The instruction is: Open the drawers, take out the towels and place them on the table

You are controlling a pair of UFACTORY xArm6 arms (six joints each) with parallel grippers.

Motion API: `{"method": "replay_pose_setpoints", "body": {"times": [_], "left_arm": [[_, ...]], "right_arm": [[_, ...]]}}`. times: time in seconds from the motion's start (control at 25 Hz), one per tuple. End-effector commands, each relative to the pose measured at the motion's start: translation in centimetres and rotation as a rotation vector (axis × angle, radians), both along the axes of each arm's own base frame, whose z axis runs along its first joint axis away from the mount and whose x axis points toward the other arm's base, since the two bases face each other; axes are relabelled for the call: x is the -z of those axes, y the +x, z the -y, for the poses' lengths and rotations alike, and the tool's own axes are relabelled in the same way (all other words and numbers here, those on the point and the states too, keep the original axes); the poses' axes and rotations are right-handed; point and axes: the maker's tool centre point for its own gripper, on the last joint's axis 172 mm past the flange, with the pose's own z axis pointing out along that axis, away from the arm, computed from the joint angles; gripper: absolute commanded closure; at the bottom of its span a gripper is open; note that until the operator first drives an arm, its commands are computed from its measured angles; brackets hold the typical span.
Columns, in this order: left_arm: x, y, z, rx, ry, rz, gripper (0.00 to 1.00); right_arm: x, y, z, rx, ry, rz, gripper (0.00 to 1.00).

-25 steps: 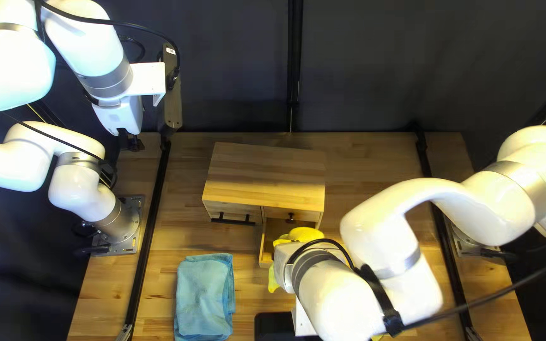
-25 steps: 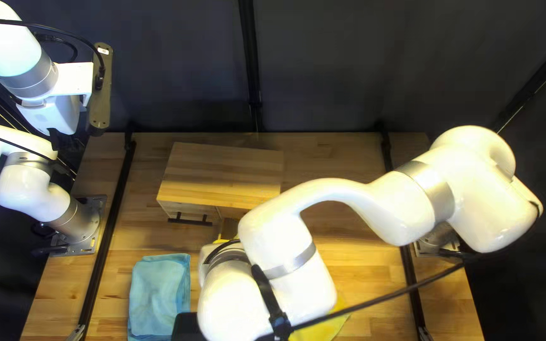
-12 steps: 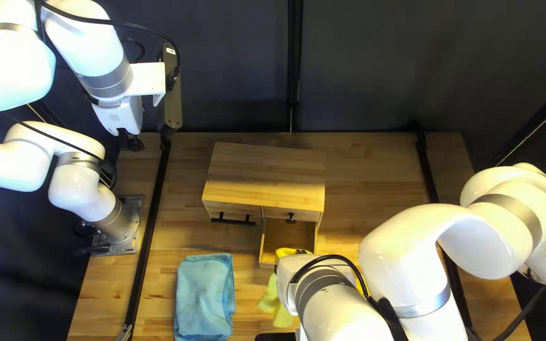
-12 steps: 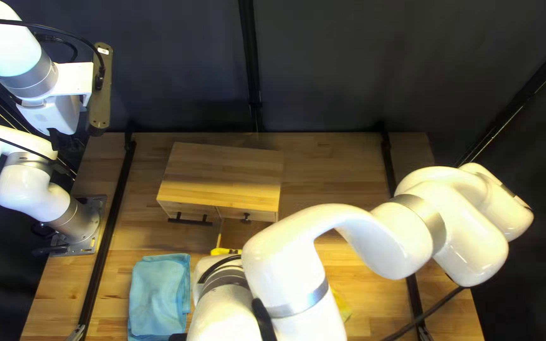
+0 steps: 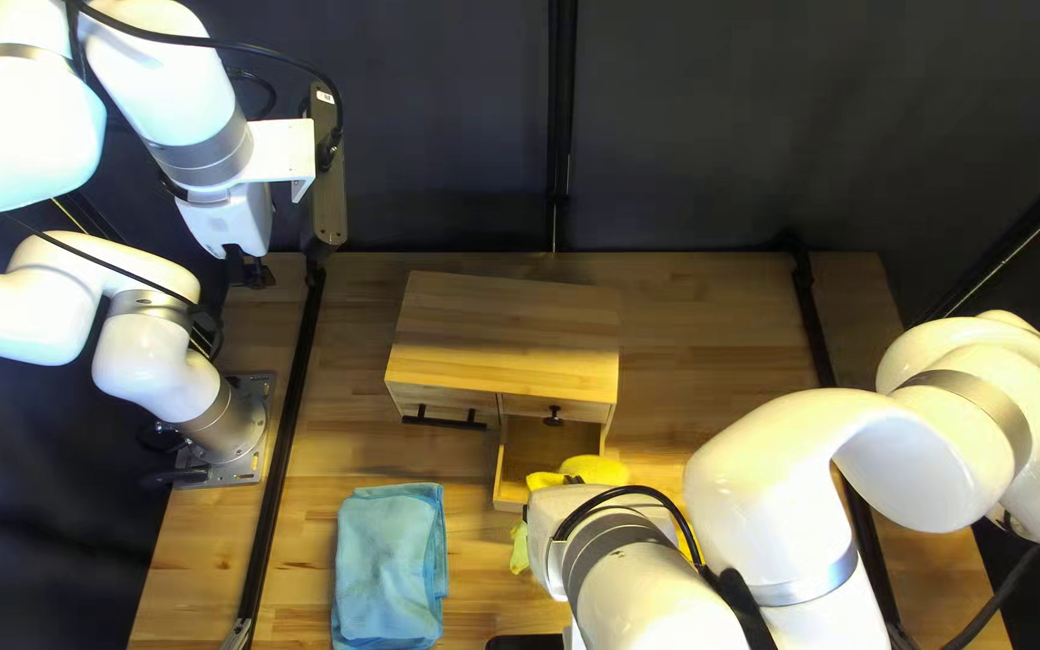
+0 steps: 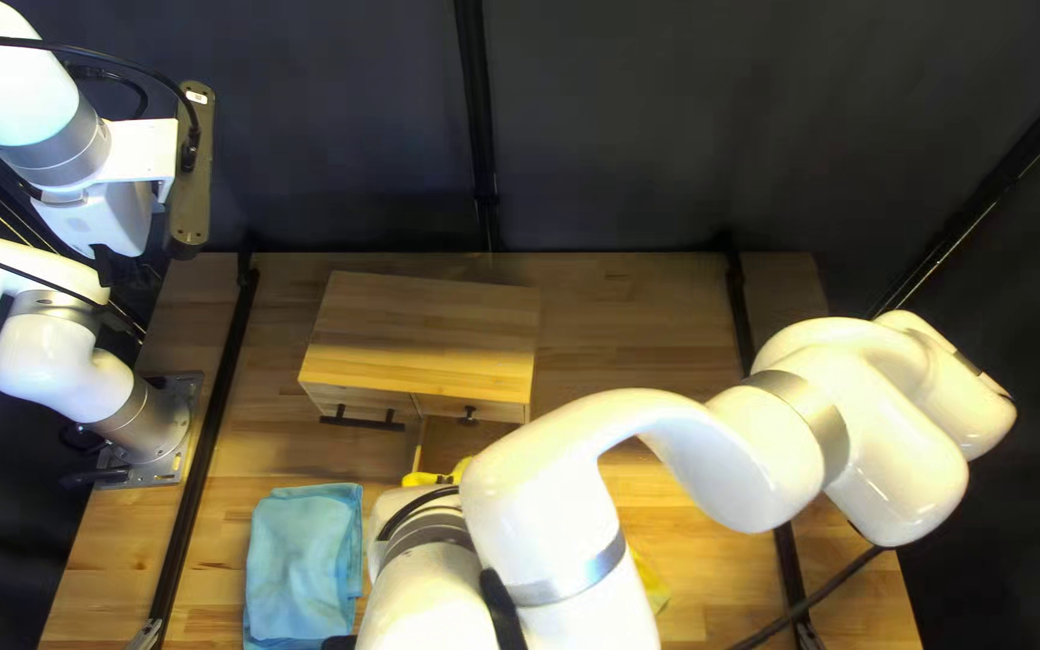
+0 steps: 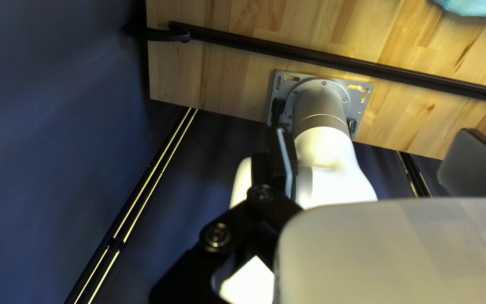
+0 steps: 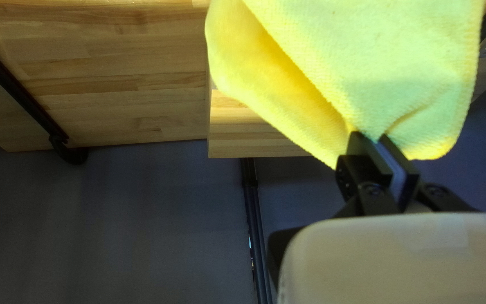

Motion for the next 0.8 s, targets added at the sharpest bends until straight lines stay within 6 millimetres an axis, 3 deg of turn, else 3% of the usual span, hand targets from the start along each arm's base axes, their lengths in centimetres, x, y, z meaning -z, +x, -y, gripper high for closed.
{"method": "replay_pose_setpoints", "body": {"times": [0.04, 0.68, 0.8], "left_arm": [[0.0, 0.0, 0.0, 0.0, 0.0, 0.0, 0.0], [0.0, 0.0, 0.0, 0.0, 0.0, 0.0, 0.0], [0.0, 0.0, 0.0, 0.0, 0.0, 0.0, 0.0]], "right_arm": [[-0.5, 0.0, -0.5, -0.012, 0.003, 0.014, 1.0], [-0.5, 0.0, -0.5, -0.012, 0.003, 0.014, 1.0], [-0.8, -1.8, -1.2, 0.0, -0.002, 0.026, 1.0]]}}
